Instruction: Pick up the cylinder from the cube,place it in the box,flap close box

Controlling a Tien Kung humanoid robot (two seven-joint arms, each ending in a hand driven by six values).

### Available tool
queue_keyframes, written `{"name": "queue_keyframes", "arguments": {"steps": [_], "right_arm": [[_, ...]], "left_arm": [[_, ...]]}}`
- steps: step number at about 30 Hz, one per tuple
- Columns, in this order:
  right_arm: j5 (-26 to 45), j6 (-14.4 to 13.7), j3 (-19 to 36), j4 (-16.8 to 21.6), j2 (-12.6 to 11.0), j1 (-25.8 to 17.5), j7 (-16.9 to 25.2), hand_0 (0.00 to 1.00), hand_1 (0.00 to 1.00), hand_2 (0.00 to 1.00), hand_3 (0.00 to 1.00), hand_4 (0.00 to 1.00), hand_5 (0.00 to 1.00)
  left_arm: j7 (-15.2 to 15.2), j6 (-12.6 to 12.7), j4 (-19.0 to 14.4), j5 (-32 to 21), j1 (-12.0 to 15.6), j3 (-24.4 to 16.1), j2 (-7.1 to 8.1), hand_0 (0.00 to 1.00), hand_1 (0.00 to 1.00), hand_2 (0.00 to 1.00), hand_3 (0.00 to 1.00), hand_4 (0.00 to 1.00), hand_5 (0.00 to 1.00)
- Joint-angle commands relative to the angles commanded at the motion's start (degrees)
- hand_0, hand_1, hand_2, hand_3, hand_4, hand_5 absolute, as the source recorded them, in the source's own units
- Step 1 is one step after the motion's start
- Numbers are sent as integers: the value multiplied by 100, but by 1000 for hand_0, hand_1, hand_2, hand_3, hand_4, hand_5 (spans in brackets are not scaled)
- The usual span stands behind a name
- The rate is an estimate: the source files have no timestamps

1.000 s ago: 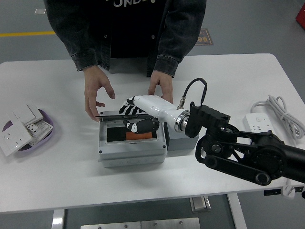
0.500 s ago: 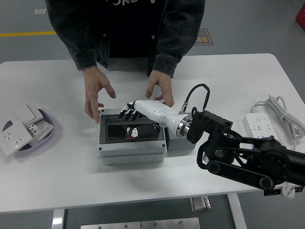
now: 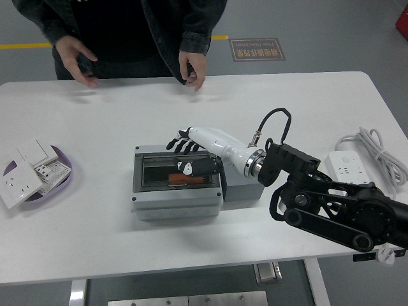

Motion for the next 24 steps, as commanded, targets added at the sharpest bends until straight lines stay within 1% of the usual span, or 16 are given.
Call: {"name": "queue_keyframes", "arguments": {"steps": [3, 5, 6, 9, 11, 12, 15, 17, 20, 23, 24], "right_arm": [[-320, -65, 589, 101, -11, -367, 152, 589, 605, 648, 693, 519, 297], [-371, -170, 995, 92, 92, -626, 367, 589, 605, 648, 693, 519, 297], [-352, -226, 1201, 68, 168, -768, 487, 590, 605, 647, 692, 520, 322], [-191, -340, 1817, -82, 463, -1177, 807, 590, 605, 647, 692, 520, 322], [58, -391, 2244, -253, 690, -1474, 1064, 590, 605, 647, 692, 520, 322], [224, -387, 2477, -382, 829, -1648, 1228, 572, 593, 641, 687, 517, 319], [711, -260, 3064, -724, 1118, -2079, 1667, 572, 593, 641, 687, 517, 319], [1039, -139, 3388, -947, 1203, -2332, 1937, 572, 593, 641, 687, 517, 319], [1485, 18, 3806, -1172, 1242, -2687, 2304, 562, 591, 636, 685, 516, 313], [1858, 150, 4160, -1223, 1243, -2980, 2561, 562, 591, 636, 685, 516, 313], [1961, 184, 4259, -1217, 1242, -3055, 2618, 586, 617, 644, 684, 542, 306]], "left_arm": [[3, 4, 0, -24, 19, 6, -6, 634, 667, 589, 649, 722, 282], [14, 7, 0, -20, 29, -4, -17, 634, 667, 589, 649, 722, 282], [19, 9, 0, -19, 32, -10, -25, 634, 666, 590, 648, 722, 282], [26, 10, 0, -16, 34, -12, -51, 634, 666, 590, 648, 722, 282], [25, 11, 0, -29, 33, -3, -70, 634, 666, 590, 648, 722, 282], [26, 10, 0, -31, 33, 0, -82, 634, 666, 590, 648, 721, 282], [33, 10, 0, -12, 30, -12, -93, 634, 666, 590, 648, 721, 282], [35, 9, 0, -10, 26, -11, -95, 634, 666, 590, 648, 721, 282], [41, 9, 0, -1, 25, -17, -92, 634, 666, 590, 648, 721, 282], [54, 10, 0, 18, 28, -32, -89, 634, 666, 590, 648, 721, 282], [59, 10, 0, 24, 28, -36, -89, 633, 666, 590, 649, 721, 282]]}}
